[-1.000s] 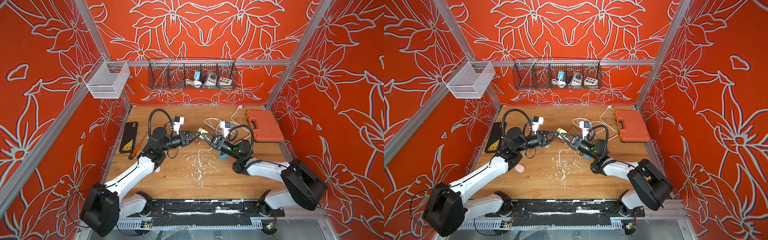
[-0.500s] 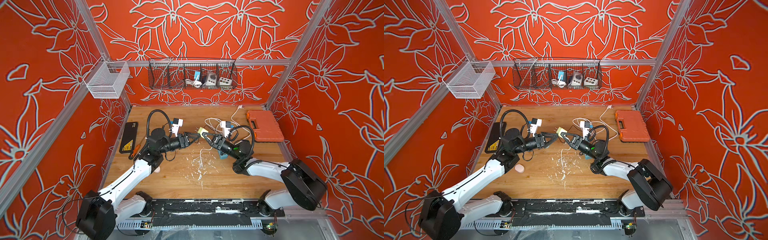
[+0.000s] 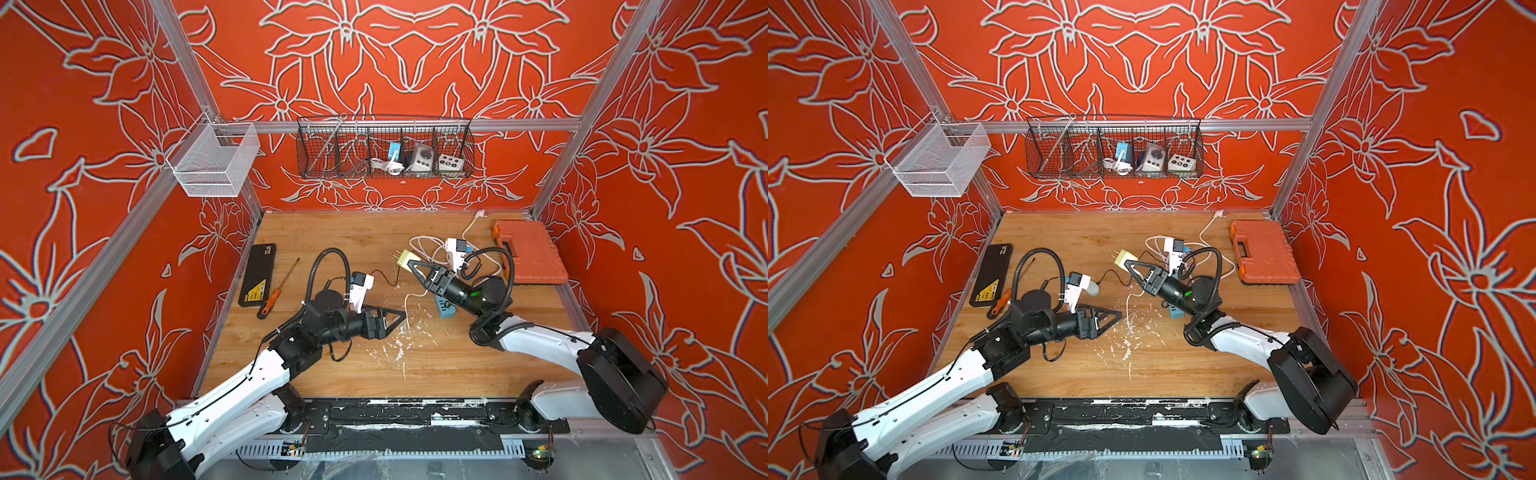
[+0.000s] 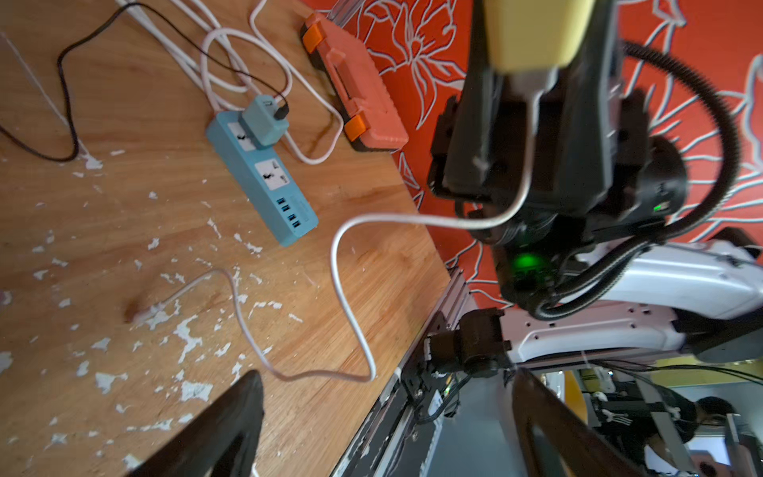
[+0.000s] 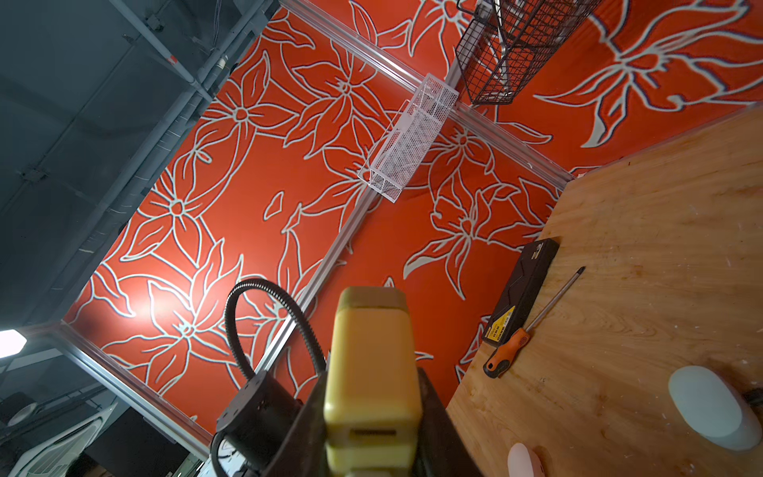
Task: Charge the bluetooth headset
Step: Adjust the charging cable at the plug.
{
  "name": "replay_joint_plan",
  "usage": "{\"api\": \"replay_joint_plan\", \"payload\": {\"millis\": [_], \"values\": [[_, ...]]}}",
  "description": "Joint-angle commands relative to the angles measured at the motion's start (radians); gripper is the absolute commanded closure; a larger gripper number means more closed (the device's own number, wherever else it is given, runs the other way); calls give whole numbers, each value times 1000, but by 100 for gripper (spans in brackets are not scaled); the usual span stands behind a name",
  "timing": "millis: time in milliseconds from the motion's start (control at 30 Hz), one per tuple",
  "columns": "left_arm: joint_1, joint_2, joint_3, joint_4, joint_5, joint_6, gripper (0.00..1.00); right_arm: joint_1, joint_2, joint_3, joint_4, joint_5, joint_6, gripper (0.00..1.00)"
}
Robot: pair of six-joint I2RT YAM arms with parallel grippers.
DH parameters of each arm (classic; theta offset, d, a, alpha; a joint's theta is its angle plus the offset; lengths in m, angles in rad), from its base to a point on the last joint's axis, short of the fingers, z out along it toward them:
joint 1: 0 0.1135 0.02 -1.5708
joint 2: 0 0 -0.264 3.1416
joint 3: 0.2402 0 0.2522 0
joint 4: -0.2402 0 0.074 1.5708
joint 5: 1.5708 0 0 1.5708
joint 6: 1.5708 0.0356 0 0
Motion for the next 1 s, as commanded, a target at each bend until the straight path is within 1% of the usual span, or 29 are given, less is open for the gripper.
{"api": "replay_joint_plan", "payload": {"millis": [0, 100, 233, 300, 367, 400, 467, 567, 667, 733, 767, 833, 967], "values": [[-77, 43, -18, 3, -184, 71, 8, -3, -29, 36, -1, 26, -19, 88], [-164, 107, -5, 28, -297, 101, 8, -3, -38, 41, -14, 31, -25, 88], [-259, 211, 9, 77, -506, 132, 8, -2, -50, 40, -16, 42, -24, 88], [-269, 252, 21, 98, -564, 140, 11, -3, -54, 35, -14, 45, -19, 87], [-269, 291, 38, 105, -601, 149, 17, -3, -61, 31, -14, 52, -17, 87], [-269, 302, 40, 113, -611, 155, 20, -3, -68, 27, -18, 54, -17, 87], [-269, 319, 49, 125, -626, 179, 33, -3, -84, 18, -30, 63, -20, 87], [-269, 320, 55, 127, -655, 210, 48, -3, -112, 2, -54, 77, -28, 87], [-269, 305, 62, 126, -655, 249, 76, -3, -138, -11, -83, 87, -34, 86], [-268, 295, 80, 87, -663, 272, 90, -4, -159, -19, -119, 95, -47, 86], [-268, 288, 87, 69, -669, 285, 93, -5, -174, -21, -144, 100, -55, 86], [-268, 270, 96, 38, -679, 300, 96, -14, -202, -20, -229, 105, -70, 86], [-268, 239, 126, -51, -669, 323, 99, -43, -303, -2, -530, 138, -146, 86]]}}
